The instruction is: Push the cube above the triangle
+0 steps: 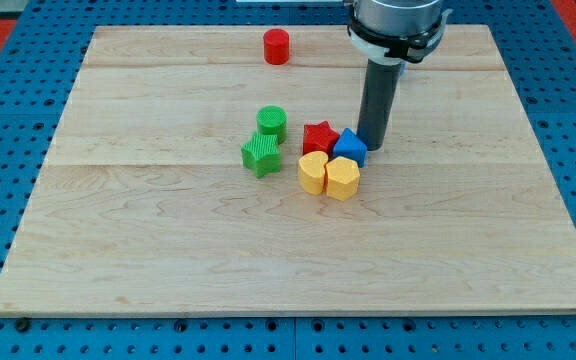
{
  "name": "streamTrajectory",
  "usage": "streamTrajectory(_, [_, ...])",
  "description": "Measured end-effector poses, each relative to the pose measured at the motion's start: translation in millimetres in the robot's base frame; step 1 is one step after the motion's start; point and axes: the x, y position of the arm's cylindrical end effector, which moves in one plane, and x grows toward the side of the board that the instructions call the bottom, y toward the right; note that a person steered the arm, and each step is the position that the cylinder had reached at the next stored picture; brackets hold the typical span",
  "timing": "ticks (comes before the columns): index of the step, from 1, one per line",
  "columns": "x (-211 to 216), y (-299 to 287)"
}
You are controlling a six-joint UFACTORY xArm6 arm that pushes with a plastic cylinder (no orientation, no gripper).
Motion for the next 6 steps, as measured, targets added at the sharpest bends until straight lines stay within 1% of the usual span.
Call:
streamTrajectory(1, [-62, 113])
streamTrajectory(2, [-133, 154])
streamTrajectory(3, [-167, 108])
streamTrajectory(4, [-157, 52])
streamTrajectory(5, [-125, 11])
streamTrajectory(6, [-72, 0])
